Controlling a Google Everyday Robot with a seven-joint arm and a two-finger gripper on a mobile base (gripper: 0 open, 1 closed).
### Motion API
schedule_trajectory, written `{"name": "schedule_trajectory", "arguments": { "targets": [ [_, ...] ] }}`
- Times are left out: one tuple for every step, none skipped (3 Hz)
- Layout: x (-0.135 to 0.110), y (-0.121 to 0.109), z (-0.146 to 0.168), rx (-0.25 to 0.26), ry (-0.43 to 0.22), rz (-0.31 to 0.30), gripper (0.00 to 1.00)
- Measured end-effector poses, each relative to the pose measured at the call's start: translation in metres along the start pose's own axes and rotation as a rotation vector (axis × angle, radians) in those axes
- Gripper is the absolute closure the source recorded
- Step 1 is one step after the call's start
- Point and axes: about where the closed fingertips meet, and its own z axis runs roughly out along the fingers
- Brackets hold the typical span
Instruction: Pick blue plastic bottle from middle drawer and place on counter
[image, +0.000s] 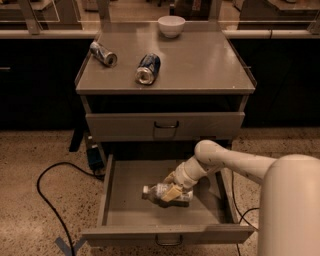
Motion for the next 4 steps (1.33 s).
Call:
{"name": "schedule_trajectory", "arguments": {
  "targets": [
    [-0.06, 0.013, -0.073, 0.045, -0.06, -0.033, 1.0],
    [-0.111, 0.028, -0.138, 0.078, -0.139, -0.082, 1.0],
    [-0.154, 0.028, -0.204, 0.141, -0.179, -0.124, 1.0],
    [-0.187, 0.013, -0.26, 0.196, -0.189, -0.146, 1.0]
  ]
}}
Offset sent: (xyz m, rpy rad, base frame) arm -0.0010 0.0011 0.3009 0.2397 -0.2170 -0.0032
